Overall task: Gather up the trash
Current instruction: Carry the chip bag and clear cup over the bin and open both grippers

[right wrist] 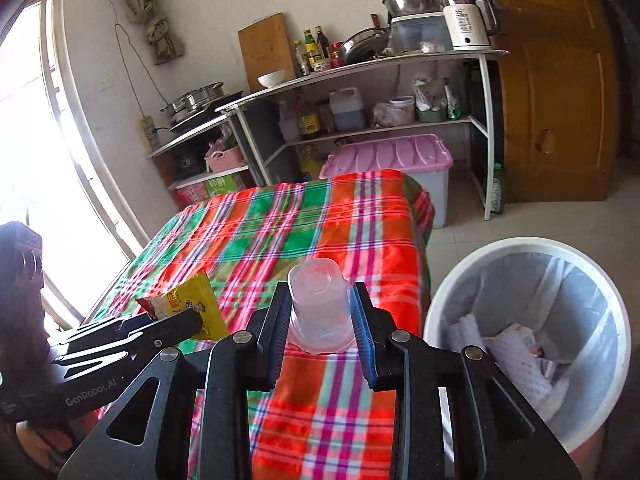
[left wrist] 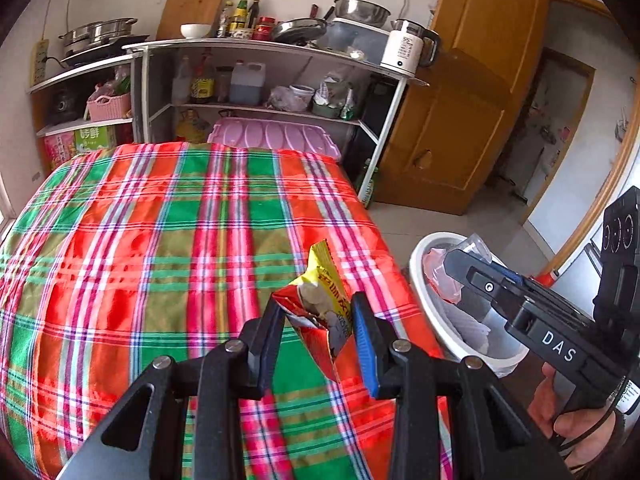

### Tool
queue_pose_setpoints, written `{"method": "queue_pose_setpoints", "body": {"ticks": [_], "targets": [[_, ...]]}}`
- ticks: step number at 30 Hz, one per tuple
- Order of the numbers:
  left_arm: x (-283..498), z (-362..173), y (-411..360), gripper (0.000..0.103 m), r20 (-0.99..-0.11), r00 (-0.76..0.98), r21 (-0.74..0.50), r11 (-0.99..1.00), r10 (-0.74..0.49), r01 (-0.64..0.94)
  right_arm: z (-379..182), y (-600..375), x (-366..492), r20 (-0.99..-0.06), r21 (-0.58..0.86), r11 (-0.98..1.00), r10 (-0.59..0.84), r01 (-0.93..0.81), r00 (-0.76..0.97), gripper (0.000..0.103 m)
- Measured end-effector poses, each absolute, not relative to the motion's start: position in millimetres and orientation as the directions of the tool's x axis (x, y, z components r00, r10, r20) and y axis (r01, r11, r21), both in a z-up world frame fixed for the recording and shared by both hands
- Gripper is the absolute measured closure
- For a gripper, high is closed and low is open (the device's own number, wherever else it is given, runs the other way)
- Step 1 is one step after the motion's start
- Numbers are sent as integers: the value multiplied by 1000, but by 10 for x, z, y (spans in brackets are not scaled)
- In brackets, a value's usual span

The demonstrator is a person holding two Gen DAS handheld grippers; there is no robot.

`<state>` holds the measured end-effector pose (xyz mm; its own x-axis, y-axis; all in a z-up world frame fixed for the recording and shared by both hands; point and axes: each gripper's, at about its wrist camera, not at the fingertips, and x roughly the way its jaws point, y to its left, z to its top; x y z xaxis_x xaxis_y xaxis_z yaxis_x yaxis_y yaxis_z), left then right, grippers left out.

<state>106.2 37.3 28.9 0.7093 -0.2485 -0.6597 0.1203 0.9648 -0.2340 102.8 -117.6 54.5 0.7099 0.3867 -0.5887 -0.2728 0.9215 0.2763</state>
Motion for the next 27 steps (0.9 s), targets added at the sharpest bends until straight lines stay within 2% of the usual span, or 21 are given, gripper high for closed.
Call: {"method": "queue_pose_setpoints", "body": {"ticks": [12, 27], "targets": [[1212, 356, -583, 67, -672, 668, -183, 945, -321, 270, 587, -2046, 932, -591, 264, 955, 269, -133, 760, 72], [1408, 100, -1369, 67, -730, 580, -168, 917, -363, 362, 249, -2818, 1090, -692, 193, 981, 119, 23, 712, 71]]}}
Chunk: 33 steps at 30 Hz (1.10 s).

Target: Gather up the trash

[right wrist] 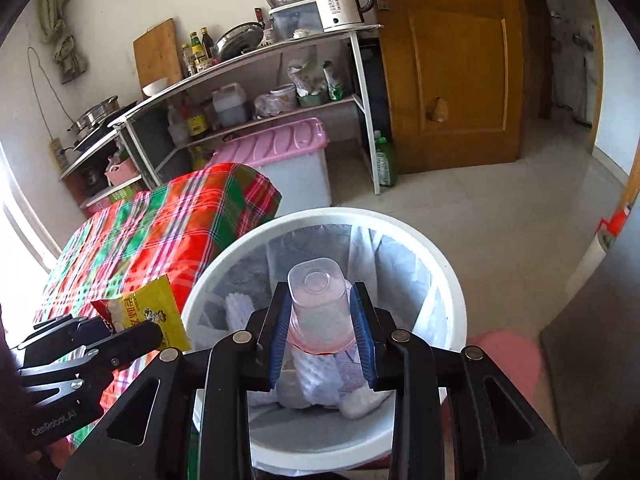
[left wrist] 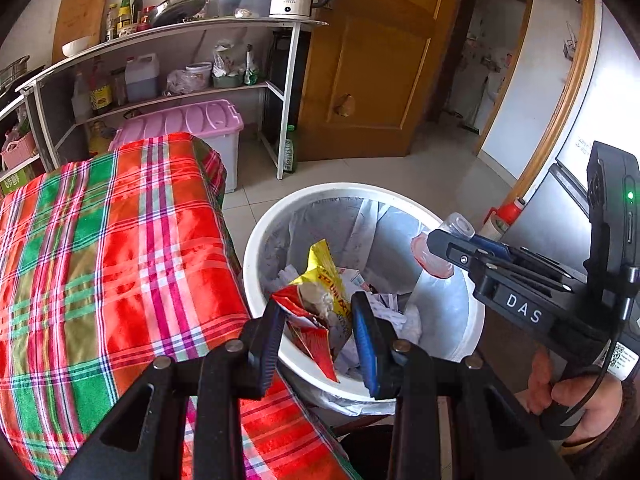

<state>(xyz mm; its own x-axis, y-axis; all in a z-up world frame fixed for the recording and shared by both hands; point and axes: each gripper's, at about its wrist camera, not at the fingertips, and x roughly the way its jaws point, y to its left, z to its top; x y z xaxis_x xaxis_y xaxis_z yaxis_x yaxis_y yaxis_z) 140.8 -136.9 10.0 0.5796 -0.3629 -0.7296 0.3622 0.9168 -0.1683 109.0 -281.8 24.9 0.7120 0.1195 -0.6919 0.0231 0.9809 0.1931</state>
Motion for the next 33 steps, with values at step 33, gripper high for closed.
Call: {"method": "queue_pose_setpoints", "body": {"ticks": [33], "targets": [[1090, 139, -1407, 39, -684, 661, -100, 937, -309, 334, 241, -2874, 627, -663, 156, 984, 36, 91, 748, 59]]}}
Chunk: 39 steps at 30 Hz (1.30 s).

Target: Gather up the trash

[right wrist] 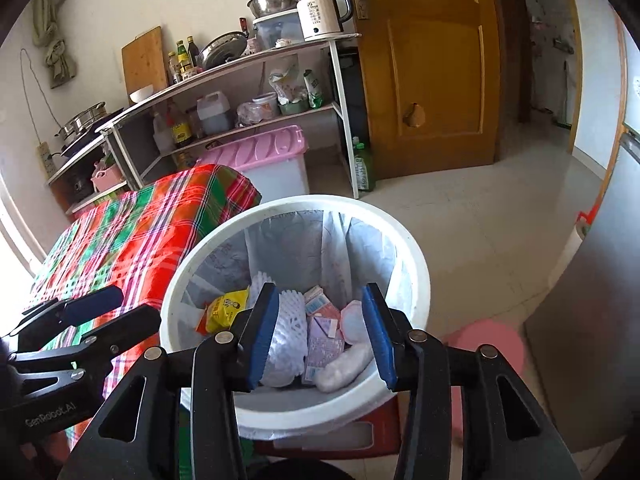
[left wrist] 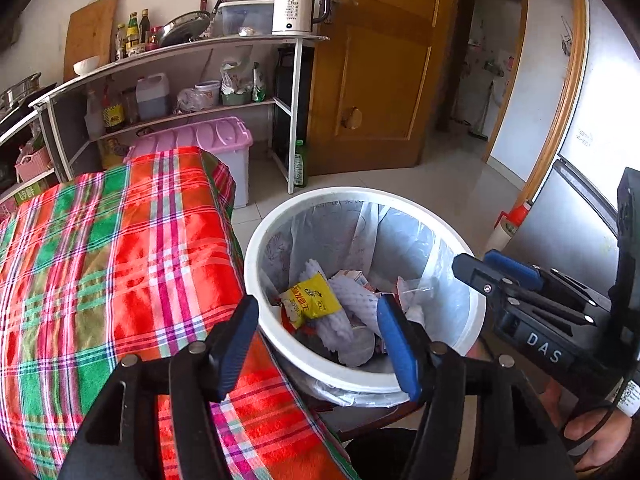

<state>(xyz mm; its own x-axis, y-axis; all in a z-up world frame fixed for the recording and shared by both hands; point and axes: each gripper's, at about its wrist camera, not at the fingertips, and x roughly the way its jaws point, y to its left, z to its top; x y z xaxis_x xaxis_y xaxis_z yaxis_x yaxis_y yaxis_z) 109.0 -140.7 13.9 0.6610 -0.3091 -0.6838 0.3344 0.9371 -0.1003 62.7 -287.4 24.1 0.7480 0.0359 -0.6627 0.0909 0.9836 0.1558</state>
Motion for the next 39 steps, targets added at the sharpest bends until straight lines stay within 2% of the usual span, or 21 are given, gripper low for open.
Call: {"method": "queue_pose_setpoints", "body": {"ticks": [6, 12, 17, 22, 39], "targets": [[778, 214, -1306, 38, -639, 720, -53, 949, -272, 312, 358, -2697, 228, -619, 136, 986, 9, 96, 785, 59], [540, 261, -1170, 33, -609, 745, -76, 955, -272, 287, 395, -2595, -59, -599, 133, 986, -4, 105, 801, 59], [440, 212, -1059, 32, -606, 752, -103, 963, -259, 249, 390, -2520, -213, -593, 139, 986, 5, 96, 805, 59], [356, 200, -1038, 32, -598, 778, -43, 977, -192, 208, 358, -2480, -309, -594, 144, 984, 5, 101, 804, 59], [254, 212, -1070, 32, -585, 788, -20, 975, -190, 220, 360, -2441, -386, -593, 142, 984, 0, 105, 805, 59]]}}
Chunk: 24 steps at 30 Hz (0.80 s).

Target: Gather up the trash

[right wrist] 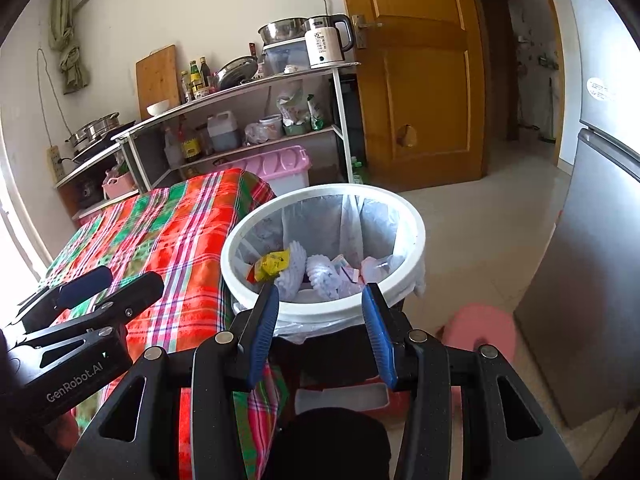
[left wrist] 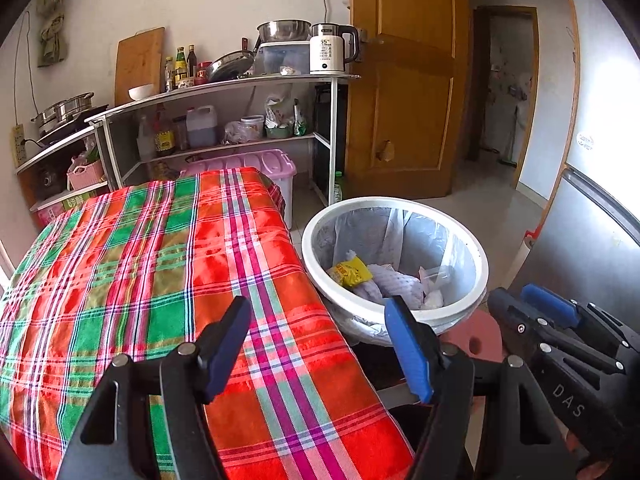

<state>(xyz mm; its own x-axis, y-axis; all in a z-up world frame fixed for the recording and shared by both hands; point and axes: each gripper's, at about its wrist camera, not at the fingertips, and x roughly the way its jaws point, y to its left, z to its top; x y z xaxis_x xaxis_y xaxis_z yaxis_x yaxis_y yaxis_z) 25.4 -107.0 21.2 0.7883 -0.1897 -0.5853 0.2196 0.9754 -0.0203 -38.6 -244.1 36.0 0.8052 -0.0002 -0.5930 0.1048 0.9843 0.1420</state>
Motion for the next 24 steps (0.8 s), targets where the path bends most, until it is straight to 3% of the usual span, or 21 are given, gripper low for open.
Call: {"method": "queue_pose_setpoints", "body": {"ticks": [24], "targets": [[232, 206, -1078, 32, -587, 788, -19, 976, -186, 217, 380, -2415, -385, -592, 139, 986, 5, 96, 806, 59]]}}
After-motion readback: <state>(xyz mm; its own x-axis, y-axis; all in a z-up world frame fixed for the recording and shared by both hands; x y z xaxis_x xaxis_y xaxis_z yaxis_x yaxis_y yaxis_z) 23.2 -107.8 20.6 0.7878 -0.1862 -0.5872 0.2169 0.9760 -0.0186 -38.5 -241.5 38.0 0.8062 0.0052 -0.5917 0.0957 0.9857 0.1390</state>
